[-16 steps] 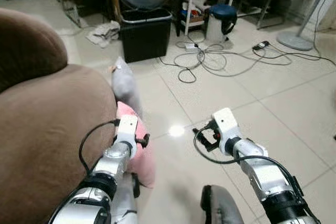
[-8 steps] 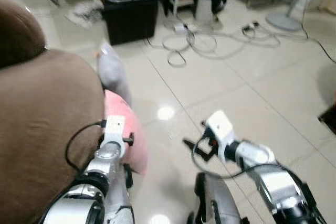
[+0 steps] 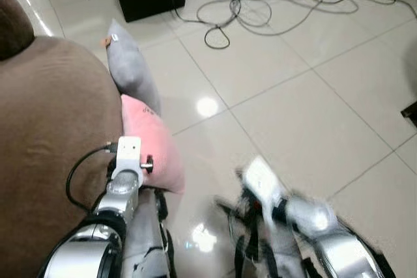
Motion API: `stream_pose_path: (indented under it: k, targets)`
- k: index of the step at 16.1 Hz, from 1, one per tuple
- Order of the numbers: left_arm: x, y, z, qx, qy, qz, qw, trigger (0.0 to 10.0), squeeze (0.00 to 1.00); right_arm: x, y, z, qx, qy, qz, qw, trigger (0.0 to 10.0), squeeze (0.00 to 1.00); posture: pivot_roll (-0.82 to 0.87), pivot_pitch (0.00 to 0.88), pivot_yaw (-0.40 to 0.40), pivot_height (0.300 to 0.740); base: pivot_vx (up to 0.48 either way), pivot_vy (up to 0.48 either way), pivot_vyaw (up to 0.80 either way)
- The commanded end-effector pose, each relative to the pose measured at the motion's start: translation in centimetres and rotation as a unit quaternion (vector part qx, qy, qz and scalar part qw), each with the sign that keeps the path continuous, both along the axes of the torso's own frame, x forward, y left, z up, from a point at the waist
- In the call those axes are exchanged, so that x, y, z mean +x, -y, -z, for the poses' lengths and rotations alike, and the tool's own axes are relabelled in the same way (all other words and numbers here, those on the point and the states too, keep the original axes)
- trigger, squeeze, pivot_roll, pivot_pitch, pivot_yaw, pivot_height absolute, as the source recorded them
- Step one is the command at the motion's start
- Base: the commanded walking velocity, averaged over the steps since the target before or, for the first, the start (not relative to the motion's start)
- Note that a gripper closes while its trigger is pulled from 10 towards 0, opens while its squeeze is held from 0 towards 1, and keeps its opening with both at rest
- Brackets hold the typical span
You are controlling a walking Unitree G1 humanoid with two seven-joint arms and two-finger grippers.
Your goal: Move the pillow to the sofa from floor
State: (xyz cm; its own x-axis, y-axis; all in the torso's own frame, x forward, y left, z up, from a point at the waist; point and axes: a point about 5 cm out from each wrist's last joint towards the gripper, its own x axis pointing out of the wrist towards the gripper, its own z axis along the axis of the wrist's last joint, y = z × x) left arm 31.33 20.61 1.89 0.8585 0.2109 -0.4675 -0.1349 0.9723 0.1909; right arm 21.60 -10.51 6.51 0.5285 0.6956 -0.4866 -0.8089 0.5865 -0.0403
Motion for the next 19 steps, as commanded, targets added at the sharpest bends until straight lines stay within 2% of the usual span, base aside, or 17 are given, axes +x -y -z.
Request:
stream_pose_path:
  k: [1,2,3,6,10,11,13,15,16,17,18,19]
  targets:
    - [-1.1,-0.2,1.2,0.005,-0.021,-0.010,1.000,10.0,1.00,-0.9,0.0,0.3,-0.011,0.004,-0.019,1.000,10.0,0.00,-0.08,0.236,-0.033,0.581,0.000,0.000,0.00]
    - [-1.2,-0.3,1.3,0.004,-0.022,-0.011,1.000,10.0,1.00,-1.5,0.2,0.6,-0.012,0.000,-0.027,1.000,10.0,0.00,-0.09,0.223,-0.032,0.581,0.000,0.000,0.00]
    - [-1.4,-0.2,1.5,-0.020,-0.023,-0.022,0.999,10.0,1.00,-2.0,0.9,0.9,-0.011,-0.009,-0.021,1.000,10.0,0.00,-0.09,0.202,-0.031,0.581,0.000,0.000,0.00]
    - [-1.3,0.3,1.6,-0.072,-0.017,-0.029,0.997,10.0,1.00,-1.7,1.1,0.7,-0.019,-0.001,-0.017,1.000,10.0,0.00,-0.09,0.209,-0.035,0.581,0.000,0.000,0.00]
    - [-1.6,1.2,2.1,-0.120,-0.027,-0.010,0.992,10.0,1.00,-1.1,0.8,0.3,-0.024,0.025,-0.005,0.999,10.0,0.00,-0.09,0.230,-0.033,0.581,0.000,0.000,0.00]
    - [-2.0,2.2,2.7,-0.129,-0.046,0.028,0.990,10.0,1.00,-0.4,0.9,-0.2,-0.016,0.040,0.012,0.999,10.0,0.00,-0.09,0.239,-0.030,0.581,0.000,0.000,0.00]
    - [-2.2,2.0,2.8,-0.107,-0.046,0.030,0.993,10.0,1.00,-0.2,0.8,-0.6,-0.013,0.050,0.018,0.998,10.0,0.00,-0.09,0.246,-0.028,0.581,0.000,0.000,0.00]
    - [-2.2,1.6,2.7,-0.068,-0.040,0.028,0.997,10.0,1.00,-0.1,0.8,-1.0,-0.010,0.057,0.022,0.998,10.0,0.00,-0.10,0.257,-0.028,0.581,0.000,0.000,0.00]
    - [-2.0,1.4,2.5,-0.051,-0.032,0.028,0.998,10.0,0.94,-0.2,0.7,-1.3,-0.007,0.060,0.024,0.998,10.0,0.00,-0.12,0.270,-0.034,0.581,0.000,0.000,0.00]
    - [-1.9,1.3,2.3,-0.043,-0.027,0.027,0.998,10.0,0.59,-0.3,0.7,-1.4,-0.006,0.060,0.024,0.998,10.0,0.00,-0.13,0.276,-0.038,0.581,0.000,0.000,0.00]
    - [-1.8,1.3,2.1,-0.034,-0.016,0.022,0.999,10.0,0.00,-0.6,0.7,-1.5,-0.007,0.058,0.020,0.998,10.0,0.00,-0.15,0.288,-0.049,0.581,0.000,0.000,0.00]
    - [-1.7,1.3,1.9,-0.039,-0.003,0.010,0.999,10.0,0.00,-1.0,0.6,-1.6,-0.007,0.055,0.015,0.998,10.0,0.00,-0.16,0.293,-0.059,0.581,0.000,0.000,0.00]
